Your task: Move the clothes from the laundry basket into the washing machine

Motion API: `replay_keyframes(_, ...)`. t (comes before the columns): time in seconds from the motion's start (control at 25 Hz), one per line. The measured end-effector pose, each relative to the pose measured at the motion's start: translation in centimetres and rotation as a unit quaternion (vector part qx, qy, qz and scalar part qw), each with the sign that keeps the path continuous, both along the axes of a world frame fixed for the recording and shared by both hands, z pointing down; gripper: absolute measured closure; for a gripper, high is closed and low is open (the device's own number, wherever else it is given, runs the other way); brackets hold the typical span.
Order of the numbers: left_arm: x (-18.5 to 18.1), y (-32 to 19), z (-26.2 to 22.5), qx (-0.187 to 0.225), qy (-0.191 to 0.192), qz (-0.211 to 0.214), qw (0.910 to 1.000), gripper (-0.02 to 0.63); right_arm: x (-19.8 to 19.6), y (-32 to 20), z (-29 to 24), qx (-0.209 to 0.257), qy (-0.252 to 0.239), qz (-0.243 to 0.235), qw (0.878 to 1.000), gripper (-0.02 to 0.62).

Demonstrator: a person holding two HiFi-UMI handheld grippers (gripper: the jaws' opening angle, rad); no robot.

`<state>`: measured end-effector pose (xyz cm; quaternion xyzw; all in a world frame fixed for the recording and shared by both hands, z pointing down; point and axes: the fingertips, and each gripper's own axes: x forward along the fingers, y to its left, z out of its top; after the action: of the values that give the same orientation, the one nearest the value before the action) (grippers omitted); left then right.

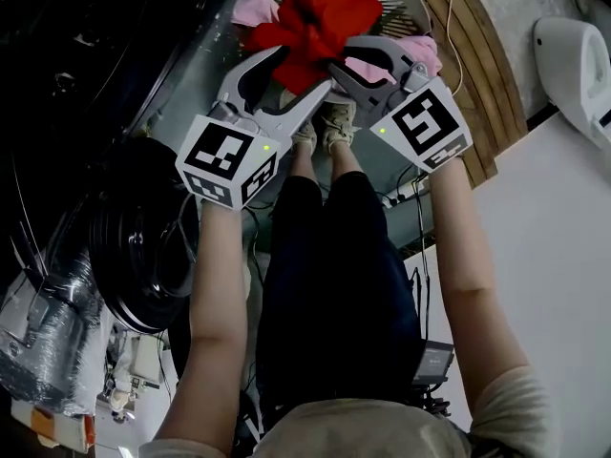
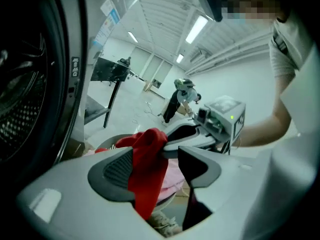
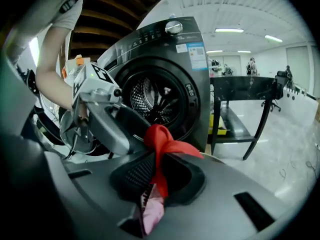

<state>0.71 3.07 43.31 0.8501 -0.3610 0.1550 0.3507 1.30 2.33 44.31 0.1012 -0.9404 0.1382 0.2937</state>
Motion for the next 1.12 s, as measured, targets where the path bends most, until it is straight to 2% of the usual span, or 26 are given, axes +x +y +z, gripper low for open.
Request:
replay_keyframes(0.12, 0.1, 0.4, 0.8, 0.036, -0.079, 0.055, 0.9947, 0.337, 0.0, -0.3, -0.6, -0.024, -0.004, 0.015, 1.000, 0.549)
replay_keyframes(0.2, 0.6, 0.1, 0.9, 0.068, -0.113, 0.068, 0.9890, 0.298, 0.0, -0.9, -1.3, -0.041, -0.016, 0.037, 0.998, 0.551)
replay_keyframes(0.28, 1.5, -0.7, 0.7, 0.103, -0.122, 0.052, 0.9858, 0.200, -0.1, -1.6, -2.2, -0.055, -0.033, 0.067, 0.996, 0.551)
replay_keyframes(0.32, 1.9, -1.0, 0.8, 0.114, -0.128, 0.043, 0.9843, 0.175, -0.2, -2.1, -2.7, -0.063, -0.042, 0.082, 0.994, 0.551)
replay_keyframes(0.52, 2.5, -2.8, 1.4, 0.143, -0.170, 0.006, 0.9750, 0.176, -0.6, -3.0, -4.3, -0.096, -0.070, 0.118, 0.986, 0.551)
replay_keyframes(0.64, 2.3, -4.6, 1.3, 0.169, -0.168, -0.010, 0.9710, 0.179, -0.3, -3.3, -4.7, -0.119, -0.091, 0.130, 0.980, 0.552)
replay_keyframes(0.76, 2.6, -5.6, 2.1, 0.173, -0.157, -0.009, 0.9723, 0.183, -0.3, -3.2, -5.0, -0.141, -0.113, 0.138, 0.974, 0.563)
replay_keyframes(0.8, 2.6, -5.7, 2.4, 0.169, -0.153, -0.005, 0.9737, 0.221, -0.2, -3.1, -4.9, -0.143, -0.116, 0.143, 0.972, 0.568)
replay_keyframes(0.84, 2.6, -5.7, 2.7, 0.163, -0.149, -0.001, 0.9754, 0.311, -0.1, -3.1, -4.7, -0.144, -0.119, 0.147, 0.971, 0.568)
replay_keyframes(0.96, 2.6, -5.0, 3.4, 0.141, -0.136, 0.009, 0.9807, 0.414, 0.1, -2.9, -4.1, -0.148, -0.125, 0.152, 0.969, 0.568)
replay_keyframes(1.12, 1.5, -3.9, 4.0, 0.120, -0.151, 0.011, 0.9812, 0.448, -0.2, -1.6, -3.2, -0.151, -0.119, 0.143, 0.971, 0.566)
